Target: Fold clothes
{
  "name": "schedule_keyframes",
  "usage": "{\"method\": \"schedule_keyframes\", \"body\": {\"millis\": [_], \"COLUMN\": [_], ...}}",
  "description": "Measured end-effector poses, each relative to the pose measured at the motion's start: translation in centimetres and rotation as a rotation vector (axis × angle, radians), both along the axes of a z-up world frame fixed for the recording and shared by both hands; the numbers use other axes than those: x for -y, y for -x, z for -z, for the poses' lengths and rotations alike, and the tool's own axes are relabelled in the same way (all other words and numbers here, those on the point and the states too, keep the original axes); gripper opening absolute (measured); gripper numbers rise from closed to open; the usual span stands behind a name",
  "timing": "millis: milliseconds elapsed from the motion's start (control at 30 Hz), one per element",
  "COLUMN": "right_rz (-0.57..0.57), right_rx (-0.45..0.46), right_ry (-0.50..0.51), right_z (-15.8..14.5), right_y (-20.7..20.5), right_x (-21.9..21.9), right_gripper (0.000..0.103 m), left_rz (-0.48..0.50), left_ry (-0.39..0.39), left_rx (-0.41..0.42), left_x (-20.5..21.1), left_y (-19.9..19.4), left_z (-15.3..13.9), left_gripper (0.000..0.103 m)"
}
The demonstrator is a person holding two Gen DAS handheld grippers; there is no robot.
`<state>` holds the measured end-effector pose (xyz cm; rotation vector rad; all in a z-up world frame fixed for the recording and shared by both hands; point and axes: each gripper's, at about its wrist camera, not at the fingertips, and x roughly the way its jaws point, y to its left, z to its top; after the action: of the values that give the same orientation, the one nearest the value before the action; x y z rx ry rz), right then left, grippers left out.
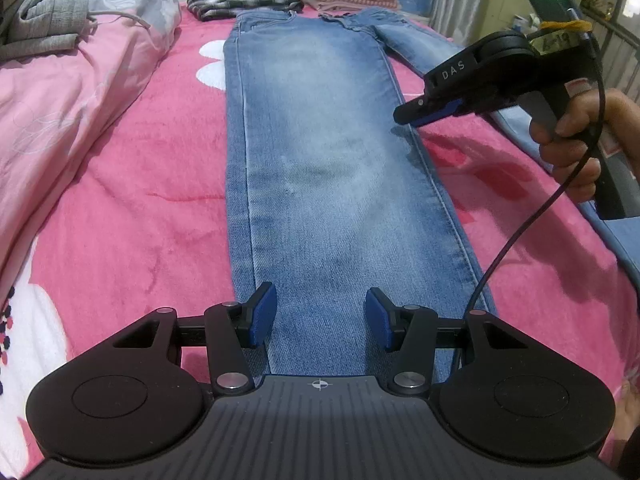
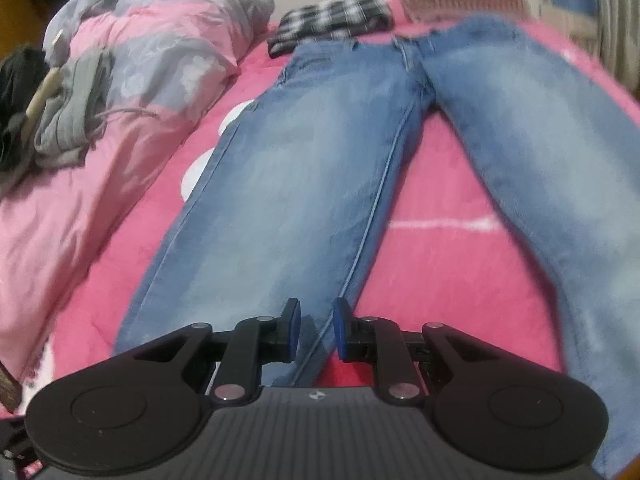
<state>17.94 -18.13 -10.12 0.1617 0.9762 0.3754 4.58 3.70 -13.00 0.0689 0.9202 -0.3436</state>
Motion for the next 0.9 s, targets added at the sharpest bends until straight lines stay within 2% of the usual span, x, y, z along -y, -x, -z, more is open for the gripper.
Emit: {"method": "schedule_keyframes", "body": {"millis": [233, 900], "right_rz": [-0.019, -0.025], "right_rx": [0.039, 0.039], "right_ry": [0.009, -0.004], "right_z": [-0.7, -0.9], "right_y": [0.1, 0.1], "right_x": [-0.8, -1.3], "right_gripper": [0.019, 0.019], "left_rz": [0.000, -0.001], "left_ry": [-0.003, -0.006], "left_rx": [0.001, 0.000], "left_x": [0.0, 0.0], "left_y": [0.0, 0.3], "left_z": [-0.1, -0.2], "left_gripper": [0.050, 0.051]}}
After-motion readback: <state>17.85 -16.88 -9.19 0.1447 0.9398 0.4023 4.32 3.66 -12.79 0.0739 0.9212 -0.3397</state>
